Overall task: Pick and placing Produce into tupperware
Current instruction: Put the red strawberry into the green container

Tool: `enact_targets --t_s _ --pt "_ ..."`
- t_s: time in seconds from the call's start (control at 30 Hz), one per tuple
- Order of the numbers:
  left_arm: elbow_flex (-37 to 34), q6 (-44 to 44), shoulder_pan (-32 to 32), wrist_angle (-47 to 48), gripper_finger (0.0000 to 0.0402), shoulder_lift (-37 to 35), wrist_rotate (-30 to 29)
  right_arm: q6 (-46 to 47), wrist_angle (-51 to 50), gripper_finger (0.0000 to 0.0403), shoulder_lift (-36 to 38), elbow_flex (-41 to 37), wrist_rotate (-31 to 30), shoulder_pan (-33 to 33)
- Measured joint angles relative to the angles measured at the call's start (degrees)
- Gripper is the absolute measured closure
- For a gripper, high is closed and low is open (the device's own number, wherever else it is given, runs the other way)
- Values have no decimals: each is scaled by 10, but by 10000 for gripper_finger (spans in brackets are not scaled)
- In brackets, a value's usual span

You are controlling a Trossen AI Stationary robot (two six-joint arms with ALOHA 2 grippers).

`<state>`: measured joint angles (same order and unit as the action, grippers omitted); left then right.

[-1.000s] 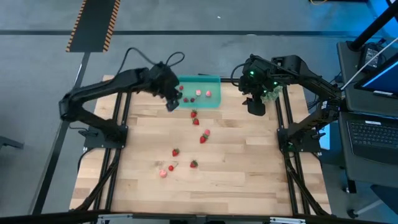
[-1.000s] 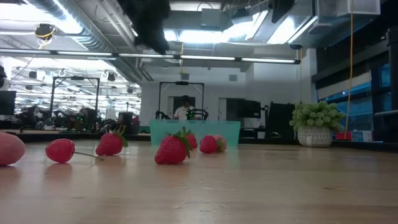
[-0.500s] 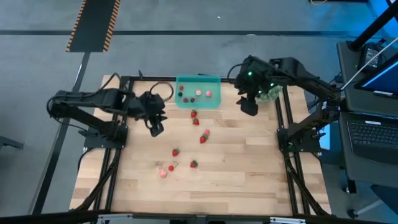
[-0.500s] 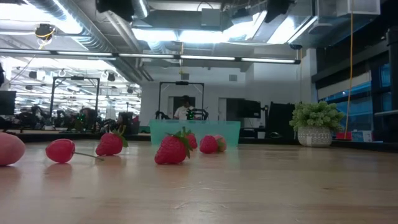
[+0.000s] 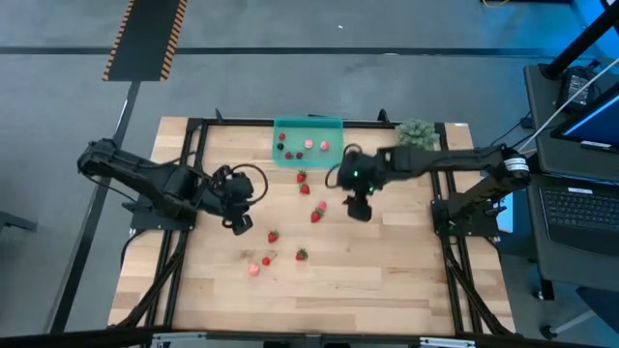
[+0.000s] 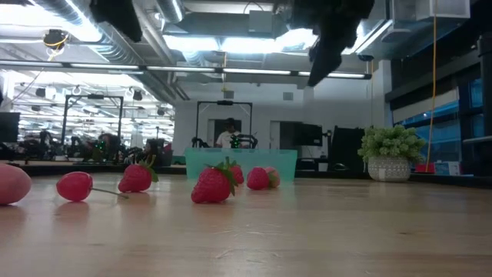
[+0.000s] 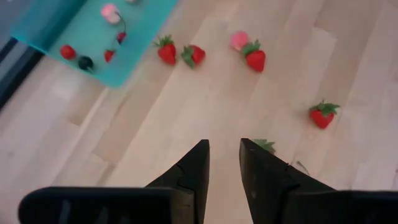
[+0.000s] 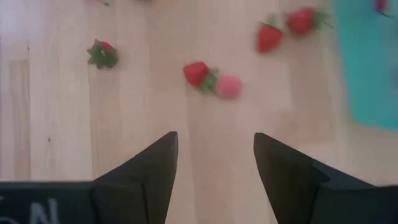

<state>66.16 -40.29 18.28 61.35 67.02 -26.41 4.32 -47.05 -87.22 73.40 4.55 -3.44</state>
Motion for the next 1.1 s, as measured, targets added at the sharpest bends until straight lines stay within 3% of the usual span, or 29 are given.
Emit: enact_targets --t_s 0.3,0.53,0.83,1.1 --pt "-82 -47 25 -86 335 2 0 -1 261 189 0 -174 0 50" --pt "-157 -46 28 -187 343 2 1 -1 399 189 0 -249 0 52" --pt "-202 -48 28 -245 354 2 1 -75 494 184 -48 -257 -12 50" --pt "-203 -44 28 -261 364 2 1 -118 502 125 -120 -220 -37 40"
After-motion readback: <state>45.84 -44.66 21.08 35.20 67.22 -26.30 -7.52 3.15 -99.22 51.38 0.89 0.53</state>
